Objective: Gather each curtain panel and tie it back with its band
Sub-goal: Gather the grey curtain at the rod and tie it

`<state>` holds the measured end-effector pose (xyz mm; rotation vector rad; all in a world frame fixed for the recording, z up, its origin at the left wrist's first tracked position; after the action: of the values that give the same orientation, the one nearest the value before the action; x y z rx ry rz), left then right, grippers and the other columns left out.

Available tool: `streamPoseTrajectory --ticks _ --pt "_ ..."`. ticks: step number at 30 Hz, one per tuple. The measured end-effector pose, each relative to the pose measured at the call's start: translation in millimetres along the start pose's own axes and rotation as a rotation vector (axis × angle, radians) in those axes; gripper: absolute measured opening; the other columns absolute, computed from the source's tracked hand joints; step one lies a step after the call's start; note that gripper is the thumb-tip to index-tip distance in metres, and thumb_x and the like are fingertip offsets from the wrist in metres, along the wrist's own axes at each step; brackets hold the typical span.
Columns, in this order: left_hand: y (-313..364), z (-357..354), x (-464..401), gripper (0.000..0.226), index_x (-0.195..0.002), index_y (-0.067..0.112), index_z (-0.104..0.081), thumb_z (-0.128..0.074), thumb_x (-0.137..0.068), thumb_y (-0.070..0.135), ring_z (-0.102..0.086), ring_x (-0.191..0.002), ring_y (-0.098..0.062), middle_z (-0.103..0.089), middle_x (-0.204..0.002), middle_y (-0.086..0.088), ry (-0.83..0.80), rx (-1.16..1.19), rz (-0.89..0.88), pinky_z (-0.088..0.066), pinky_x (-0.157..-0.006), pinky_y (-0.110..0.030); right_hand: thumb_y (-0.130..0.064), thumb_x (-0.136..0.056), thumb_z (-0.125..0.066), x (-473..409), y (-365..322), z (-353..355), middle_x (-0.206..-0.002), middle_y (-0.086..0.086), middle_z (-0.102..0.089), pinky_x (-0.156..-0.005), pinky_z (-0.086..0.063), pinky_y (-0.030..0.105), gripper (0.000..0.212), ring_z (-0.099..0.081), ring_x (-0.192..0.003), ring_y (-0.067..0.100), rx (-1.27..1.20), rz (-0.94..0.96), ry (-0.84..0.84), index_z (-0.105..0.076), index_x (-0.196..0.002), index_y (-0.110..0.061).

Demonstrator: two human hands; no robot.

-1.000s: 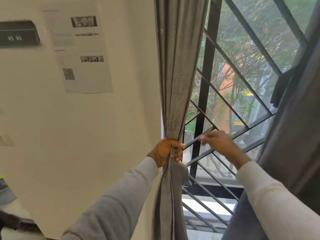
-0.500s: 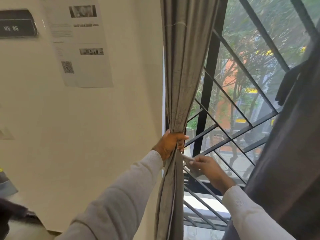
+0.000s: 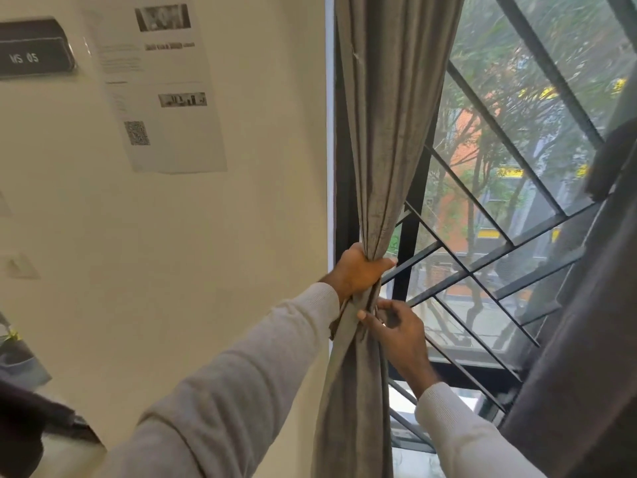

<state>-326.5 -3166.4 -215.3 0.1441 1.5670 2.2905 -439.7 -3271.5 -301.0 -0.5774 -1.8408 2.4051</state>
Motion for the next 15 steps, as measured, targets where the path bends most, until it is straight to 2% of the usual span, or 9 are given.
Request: streamPoseTrajectory --ticks 3,4,6,8,10,12,14,15 --pt "4 7 7 0.04 -0.121 0.025 -0.062 -0.077 -0.094 0.049 -0.072 -0.102 -0.032 -0.065 -0.102 -0.001 -0.128 0.096 -0.009 -0.067 -0.083 -0.04 -0.055 -0.075 -0.09 -8 13 1 -0.115 -0.01 -0.07 -0.085 -0.062 0.036 0.051 -0.069 -0.105 0.013 -0.025 -0.052 -0.007 -0.065 -0.114 -0.034" --pt "4 8 10 0.038 -0.122 0.025 -0.062 -0.077 -0.096 0.047 -0.072 -0.099 -0.03 -0.066 -0.102 -0.003 -0.164 0.117 -0.001 -0.067 -0.081 -0.039 -0.056 -0.074 -0.091 -10 16 -1 -0.119 -0.011 -0.068 -0.085 -0.06 0.034 0.056 -0.068 -0.108 0.013 -0.025 -0.068 -0.028 -0.064 -0.119 -0.034" --pt "2 8 14 0.047 -0.129 0.027 -0.062 -0.078 -0.093 0.054 -0.074 -0.102 -0.032 -0.069 -0.105 -0.003 -0.181 0.102 -0.003 -0.067 -0.09 -0.048 -0.059 -0.073 -0.09 -13 17 -7 -0.128 -0.013 -0.063 -0.083 -0.055 0.027 0.07 -0.063 -0.114 0.009 -0.031 -0.077 -0.116 -0.06 -0.131 -0.035" --pt "0 10 15 0.054 -0.136 0.027 -0.061 -0.075 -0.093 0.057 -0.07 -0.113 -0.034 -0.068 -0.115 -0.002 -0.107 0.03 -0.03 -0.063 -0.099 -0.054 -0.067 -0.07 -0.088 -11 14 -17 -0.133 -0.013 -0.06 -0.087 -0.053 0.029 0.084 -0.06 -0.118 0.008 -0.039 -0.064 -0.196 -0.055 -0.14 -0.035" --pt "2 13 17 0.051 -0.131 0.019 -0.065 -0.072 -0.097 0.056 -0.068 -0.114 -0.035 -0.069 -0.115 -0.006 0.004 -0.035 -0.053 -0.062 -0.101 -0.051 -0.076 -0.067 -0.084 -9 11 -26 -0.131 -0.013 -0.059 -0.093 -0.055 0.036 0.088 -0.06 -0.118 0.009 0.051 -0.03 -0.17 -0.055 -0.139 -0.034" --pt "8 18 22 0.047 -0.122 0.022 -0.07 -0.068 -0.098 0.061 -0.07 -0.107 -0.03 -0.071 -0.107 0.001 0.126 -0.105 -0.068 -0.063 -0.097 -0.043 -0.086 -0.07 -0.074 -6 7 -33 -0.123 -0.014 -0.058 -0.091 -0.056 0.039 0.084 -0.06 -0.111 0.012 0.259 -0.014 -0.062 -0.058 -0.134 -0.033" --pt "10 20 26 0.055 -0.129 0.024 -0.07 -0.064 -0.097 0.068 -0.071 -0.107 -0.026 -0.074 -0.116 0.003 0.222 -0.188 -0.073 -0.062 -0.093 -0.036 -0.088 -0.078 -0.061 -1 0 -38 -0.116 -0.011 -0.059 -0.092 -0.056 0.043 0.074 -0.059 -0.104 0.016 0.496 0.011 0.057 -0.062 -0.125 -0.031" --pt "11 21 26 0.059 -0.132 0.024 -0.07 -0.062 -0.096 0.07 -0.071 -0.108 -0.025 -0.074 -0.121 0.002 0.257 -0.228 -0.076 -0.062 -0.092 -0.034 -0.083 -0.084 -0.057 1 -4 -40 -0.109 -0.011 -0.06 -0.093 -0.055 0.042 0.063 -0.059 -0.099 0.017 0.568 0.042 0.098 -0.063 -0.117 -0.03"
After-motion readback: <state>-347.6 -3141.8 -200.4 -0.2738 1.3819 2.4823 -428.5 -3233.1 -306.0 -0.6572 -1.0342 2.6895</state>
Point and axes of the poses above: each hand's wrist, its own x-axis away from the middle knuckle, its own z-axis out of the back of the hand, y = z × x, the point moved 4 cm from there along -x, towards the middle knuckle
